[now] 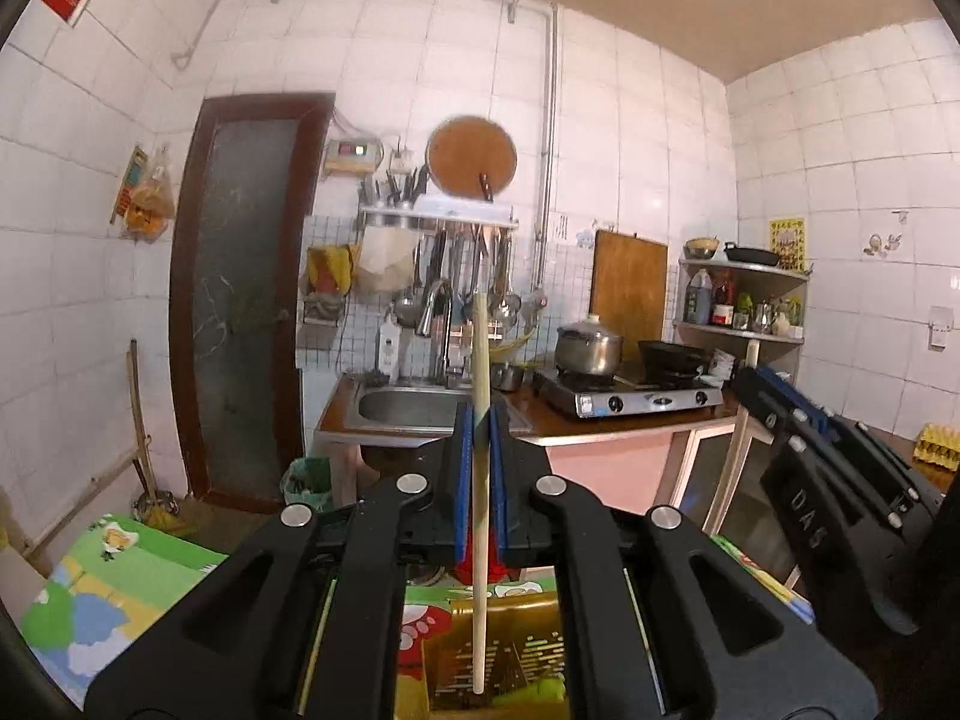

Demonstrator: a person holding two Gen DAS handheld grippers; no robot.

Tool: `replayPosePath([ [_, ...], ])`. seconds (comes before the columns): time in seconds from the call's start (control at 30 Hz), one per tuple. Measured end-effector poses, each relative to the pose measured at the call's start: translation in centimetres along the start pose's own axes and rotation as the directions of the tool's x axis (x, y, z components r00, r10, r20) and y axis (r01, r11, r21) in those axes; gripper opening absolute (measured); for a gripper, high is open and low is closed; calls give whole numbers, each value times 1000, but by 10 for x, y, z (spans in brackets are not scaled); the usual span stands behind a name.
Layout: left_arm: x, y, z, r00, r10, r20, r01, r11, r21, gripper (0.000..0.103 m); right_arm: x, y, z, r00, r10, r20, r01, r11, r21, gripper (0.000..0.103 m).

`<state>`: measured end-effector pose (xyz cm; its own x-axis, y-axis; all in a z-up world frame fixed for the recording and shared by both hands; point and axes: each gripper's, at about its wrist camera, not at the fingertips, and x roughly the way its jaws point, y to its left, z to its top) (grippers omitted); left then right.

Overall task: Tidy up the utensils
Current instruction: 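Lift both chopsticks and lower them into the yellow holder, then open both tools to release the chopsticks into the holder, then move both tools to the remaining sticks and close each on one stick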

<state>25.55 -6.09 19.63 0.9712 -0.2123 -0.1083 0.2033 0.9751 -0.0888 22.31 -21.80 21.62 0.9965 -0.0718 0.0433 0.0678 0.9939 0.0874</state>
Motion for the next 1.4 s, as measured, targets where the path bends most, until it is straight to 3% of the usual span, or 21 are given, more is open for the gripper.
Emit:
replayPosePath([
  [0.2, 51, 13, -45, 995, 3, -103, -7, 999, -36, 5, 37, -9, -46, 998, 17, -58, -15, 999, 37, 6],
  [0.47, 72, 29, -82, 977, 25, -212, -39, 997, -59, 5, 54, -16, -92, 978, 29, -205, -22, 999, 35, 6],
  [0.5, 73, 31, -81, 975, 34, -221, -49, 997, -61, 8, 54, -17, -93, 973, 20, -229, -14, 999, 29, 6],
  [0.53, 72, 33, -79, 971, 41, -235, -57, 996, -63, 22, 53, -19, -92, 970, 13, -244, -7, 1000, 28, 7],
  [0.57, 69, 37, -75, 969, 35, -246, -55, 995, -77, 42, 53, -21, -90, 966, 10, -257, -3, 1000, 30, 7],
  [0.6, 65, 39, -71, 969, 32, -243, -56, 994, -91, 50, 52, -25, -86, 960, 3, -281, 7, 999, 37, 10],
  [0.67, 53, 45, -63, 974, 46, -224, -71, 992, -105, 68, 46, -33, -75, 954, -9, -301, 28, 998, 58, 45],
  [0.7, 44, 46, -56, 973, 61, -221, -82, 992, -90, 70, 40, -37, -69, 958, -18, -286, 41, 996, 74, 74],
  [0.8, 22, 50, -41, 972, 81, -220, -98, 993, -66, 84, 21, -44, -52, 960, -57, -273, 80, 994, 73, 77],
  [0.87, 5, 55, -36, 971, 98, -220, -112, 992, -54, 94, 10, -48, -43, 948, -66, -312, 92, 993, 70, 77],
  [0.93, -9, 60, -36, 968, 105, -228, -120, 991, -51, 97, -3, -50, -40, 938, -80, -338, 104, 993, 54, 78],
  [1.13, -47, 72, -72, 943, 123, -308, -131, 991, -5, 98, -45, -49, -64, 902, -106, -420, 116, 993, 0, 79],
  [1.27, -62, 80, -111, 911, 140, -387, -148, 989, 7, 98, -62, -49, -98, 863, -120, -491, 127, 992, -20, 79],
  [1.4, -72, 87, -150, 872, 143, -469, -157, 988, 11, 98, -75, -49, -141, 804, -120, -582, 130, 991, -25, 79],
])
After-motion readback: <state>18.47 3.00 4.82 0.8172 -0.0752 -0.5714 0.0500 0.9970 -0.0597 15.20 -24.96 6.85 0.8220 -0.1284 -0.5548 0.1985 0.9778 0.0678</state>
